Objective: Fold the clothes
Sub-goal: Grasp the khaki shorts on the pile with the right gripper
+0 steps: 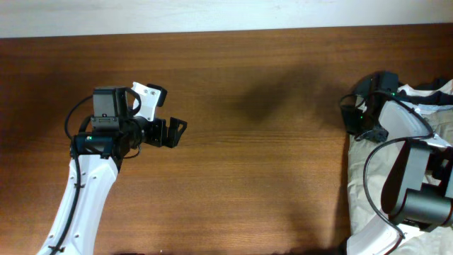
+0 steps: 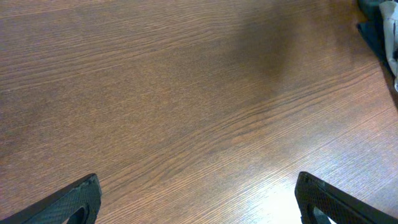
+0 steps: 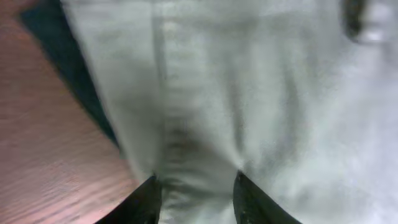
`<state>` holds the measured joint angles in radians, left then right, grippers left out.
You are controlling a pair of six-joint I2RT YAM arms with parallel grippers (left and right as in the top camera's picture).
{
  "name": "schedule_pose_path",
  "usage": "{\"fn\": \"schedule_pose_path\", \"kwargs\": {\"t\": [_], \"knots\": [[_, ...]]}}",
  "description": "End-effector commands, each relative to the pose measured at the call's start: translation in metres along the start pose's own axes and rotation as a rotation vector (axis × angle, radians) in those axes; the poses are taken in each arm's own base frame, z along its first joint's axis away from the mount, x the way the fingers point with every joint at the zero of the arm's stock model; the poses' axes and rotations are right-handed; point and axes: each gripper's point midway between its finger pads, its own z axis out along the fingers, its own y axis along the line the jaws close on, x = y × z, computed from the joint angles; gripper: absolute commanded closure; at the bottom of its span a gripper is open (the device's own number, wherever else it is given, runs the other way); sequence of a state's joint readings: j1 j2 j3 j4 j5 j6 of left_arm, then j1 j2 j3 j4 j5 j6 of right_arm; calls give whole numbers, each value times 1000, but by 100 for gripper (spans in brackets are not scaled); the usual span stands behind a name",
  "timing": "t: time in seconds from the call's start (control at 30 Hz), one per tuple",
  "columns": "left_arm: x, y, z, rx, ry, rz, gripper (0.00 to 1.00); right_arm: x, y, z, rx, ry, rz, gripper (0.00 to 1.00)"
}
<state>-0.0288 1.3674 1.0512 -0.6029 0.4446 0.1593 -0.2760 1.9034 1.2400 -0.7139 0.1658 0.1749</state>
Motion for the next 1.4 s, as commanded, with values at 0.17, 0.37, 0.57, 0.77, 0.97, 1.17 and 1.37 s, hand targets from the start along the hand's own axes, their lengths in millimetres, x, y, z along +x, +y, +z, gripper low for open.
{"fn": "schedule_pose_path", "kwargs": {"t": [0.17, 0.37, 0.57, 0.77, 0.97, 1.17, 1.37], "knots": [[-6, 0, 0, -4, -9, -1, 1, 12, 10, -4, 29, 57, -202, 37], [-8, 1, 0, -5, -16, 2, 1, 12, 14, -31, 322, -14, -143, 35], [-8, 1, 0, -5, -16, 2, 1, 27, 15, 1, 202, 111, -71, 35], [-8, 1, 0, -5, -17, 2, 1, 16, -3, -23, 302, 115, -81, 96], [-9, 1, 0, -6, -23, 5, 1, -15, 15, -86, 8, 100, 41, 96], [-9, 1, 0, -6, -23, 5, 1, -5, -9, -78, -57, 181, 143, 90], [-9, 1, 0, -6, -23, 5, 1, 28, -15, -23, -41, 227, 191, 78]]}}
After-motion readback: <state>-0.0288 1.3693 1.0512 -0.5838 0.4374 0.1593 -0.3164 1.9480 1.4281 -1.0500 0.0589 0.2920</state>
